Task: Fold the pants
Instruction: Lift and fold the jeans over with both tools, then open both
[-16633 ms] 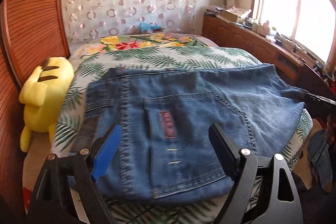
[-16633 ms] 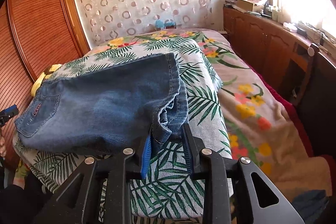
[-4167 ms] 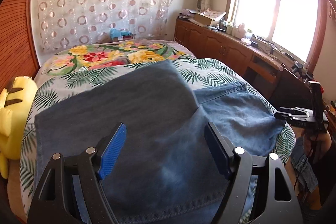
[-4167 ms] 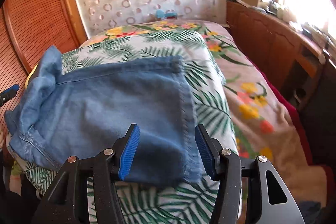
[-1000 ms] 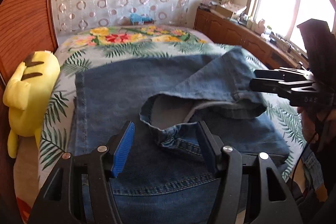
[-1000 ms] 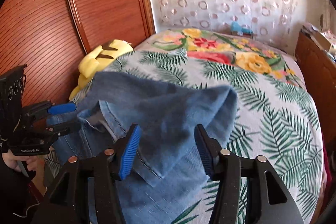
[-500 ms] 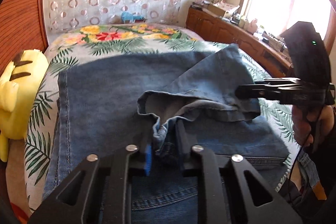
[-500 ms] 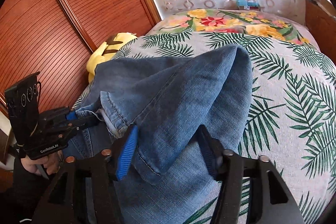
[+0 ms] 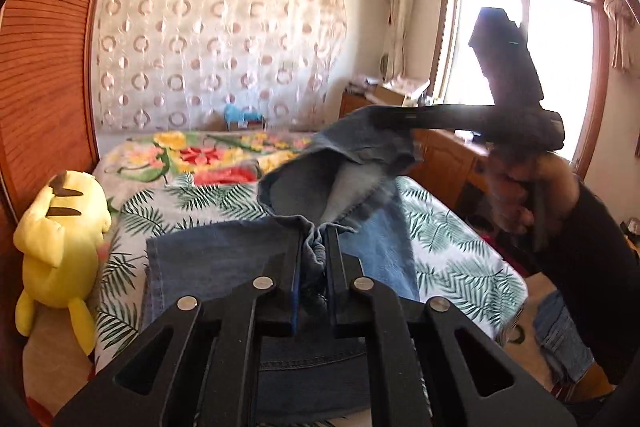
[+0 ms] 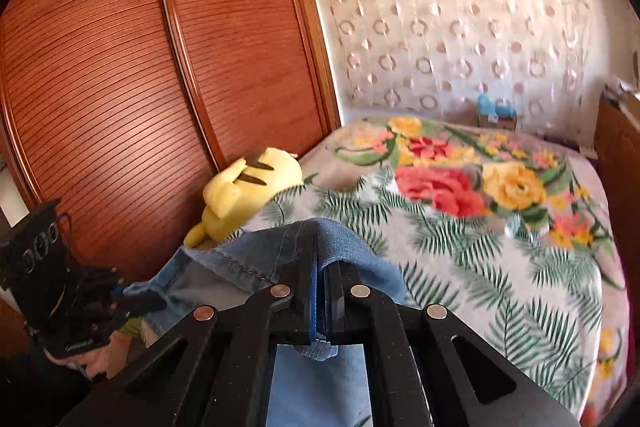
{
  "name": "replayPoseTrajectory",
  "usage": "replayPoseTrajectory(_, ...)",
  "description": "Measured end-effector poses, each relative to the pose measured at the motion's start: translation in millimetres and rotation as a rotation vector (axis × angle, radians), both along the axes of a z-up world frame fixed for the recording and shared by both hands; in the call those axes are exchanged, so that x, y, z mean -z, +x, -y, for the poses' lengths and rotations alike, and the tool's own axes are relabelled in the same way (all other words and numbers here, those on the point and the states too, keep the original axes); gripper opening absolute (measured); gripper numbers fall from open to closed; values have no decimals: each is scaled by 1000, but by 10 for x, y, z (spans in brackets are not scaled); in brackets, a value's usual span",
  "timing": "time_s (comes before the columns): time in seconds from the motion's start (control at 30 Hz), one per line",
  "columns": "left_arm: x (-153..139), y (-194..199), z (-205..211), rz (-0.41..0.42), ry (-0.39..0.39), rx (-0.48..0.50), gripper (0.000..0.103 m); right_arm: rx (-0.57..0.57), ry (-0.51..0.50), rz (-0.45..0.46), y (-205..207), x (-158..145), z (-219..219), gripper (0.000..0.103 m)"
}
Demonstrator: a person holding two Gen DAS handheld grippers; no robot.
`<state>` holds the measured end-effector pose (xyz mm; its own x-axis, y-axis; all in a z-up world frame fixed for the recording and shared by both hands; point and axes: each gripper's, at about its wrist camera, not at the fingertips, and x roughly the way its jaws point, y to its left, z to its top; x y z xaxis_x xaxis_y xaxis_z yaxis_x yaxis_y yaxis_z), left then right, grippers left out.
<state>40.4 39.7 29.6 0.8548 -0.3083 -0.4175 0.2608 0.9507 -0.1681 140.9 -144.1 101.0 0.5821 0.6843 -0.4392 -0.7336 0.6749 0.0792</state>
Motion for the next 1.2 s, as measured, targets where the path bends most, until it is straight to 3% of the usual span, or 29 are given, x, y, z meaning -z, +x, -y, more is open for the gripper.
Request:
replayPoseTrajectory(0.1, -6, -105, -70, 5, 2, -23, 10, -34, -32, 7, 35, -39, -225, 2)
replayPoseTrajectory(0.3, 189, -150, -379, -36, -23, -84, 9, -119, -115, -54, 389, 193, -811, 2)
replayPoseTrajectory(0.6, 797, -91, -780, -180, -57, -171, 9, -145, -188, -179, 899, 490, -1490, 2)
replayPoseTrajectory(0.67, 934, -86, -810, -216, -60, -177, 9, -133, -222, -202, 953, 589, -1597, 8)
replayPoseTrajectory(0.73, 1025, -76, -819, -243, -61, -181, 9, -121, -261, -213, 964, 654, -1663, 25)
replayPoseTrajectory(0.83, 1103, -63, -811, -266, -67, -183, 9, -84, -282, -186, 962, 629, -1673, 46)
replayPoseTrajectory(0.9, 1103, -51, -809, -270, -64, -187, 16, -77, -264, -177, 921, 555, -1593, 51)
replayPoseTrajectory(1.1, 1036, -52, -853, -251, -40, -204, 47, -10, -222, -91, 794, 462, -1105, 51)
replayPoseTrajectory(1.2, 975, -37, -887, -234, -32, -224, 48, 43, -239, -46, 697, 537, -792, 51)
